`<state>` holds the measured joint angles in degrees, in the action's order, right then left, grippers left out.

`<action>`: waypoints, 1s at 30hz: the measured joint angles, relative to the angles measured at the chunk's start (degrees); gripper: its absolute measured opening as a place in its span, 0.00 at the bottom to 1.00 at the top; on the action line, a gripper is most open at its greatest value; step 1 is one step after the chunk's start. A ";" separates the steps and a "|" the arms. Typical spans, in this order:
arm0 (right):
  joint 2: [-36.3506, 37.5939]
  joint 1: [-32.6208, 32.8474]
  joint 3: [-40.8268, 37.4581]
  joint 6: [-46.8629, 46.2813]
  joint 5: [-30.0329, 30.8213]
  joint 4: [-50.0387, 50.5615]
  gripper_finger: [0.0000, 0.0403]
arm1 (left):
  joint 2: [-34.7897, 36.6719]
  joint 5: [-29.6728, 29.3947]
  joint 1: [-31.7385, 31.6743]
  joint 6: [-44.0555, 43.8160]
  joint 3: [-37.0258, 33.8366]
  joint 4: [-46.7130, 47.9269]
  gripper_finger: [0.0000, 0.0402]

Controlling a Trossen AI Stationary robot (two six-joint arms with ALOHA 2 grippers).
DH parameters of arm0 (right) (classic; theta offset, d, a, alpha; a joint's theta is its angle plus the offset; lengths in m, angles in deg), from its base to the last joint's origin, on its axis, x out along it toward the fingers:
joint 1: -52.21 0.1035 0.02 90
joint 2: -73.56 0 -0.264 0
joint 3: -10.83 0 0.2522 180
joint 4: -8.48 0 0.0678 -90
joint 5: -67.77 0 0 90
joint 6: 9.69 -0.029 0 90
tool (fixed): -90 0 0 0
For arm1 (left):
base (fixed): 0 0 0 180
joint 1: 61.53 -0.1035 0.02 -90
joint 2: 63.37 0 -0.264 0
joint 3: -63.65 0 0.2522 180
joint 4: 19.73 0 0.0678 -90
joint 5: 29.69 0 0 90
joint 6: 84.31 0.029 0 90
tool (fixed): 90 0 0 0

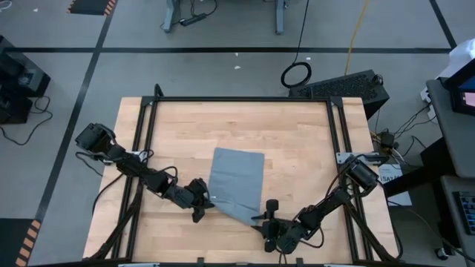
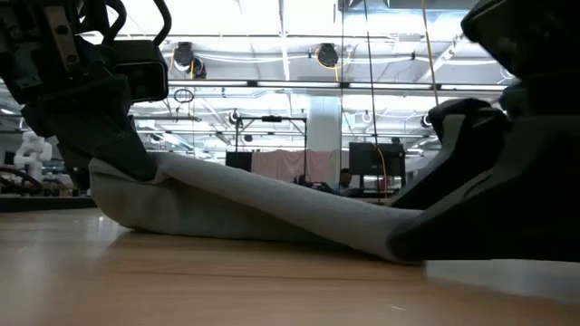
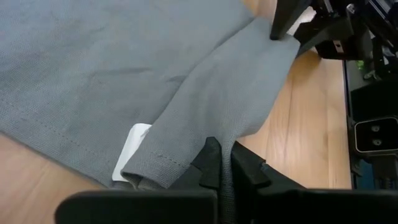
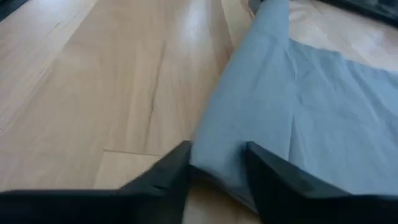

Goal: Roll towel
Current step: Roll the gray towel

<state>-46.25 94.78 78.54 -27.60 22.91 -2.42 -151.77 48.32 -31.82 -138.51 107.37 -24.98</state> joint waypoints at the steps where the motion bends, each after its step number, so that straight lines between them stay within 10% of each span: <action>1: -0.02 -0.16 -0.01 -0.90 -0.35 0.01 0.28 | 0.00 0.02 0.00 -0.02 0.00 -0.04 0.03; 6: 2.51 -1.11 -0.06 -4.73 -8.65 0.95 0.03 | 0.00 4.32 1.68 -2.41 0.00 -1.42 0.03; 30: 10.51 -12.23 -0.39 -9.71 -34.27 13.57 0.01 | 0.04 7.01 1.76 0.90 -2.47 -0.81 0.04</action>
<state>-35.74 82.56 78.15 -37.31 -11.35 11.15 -151.73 55.33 -30.05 -137.61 104.89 -25.78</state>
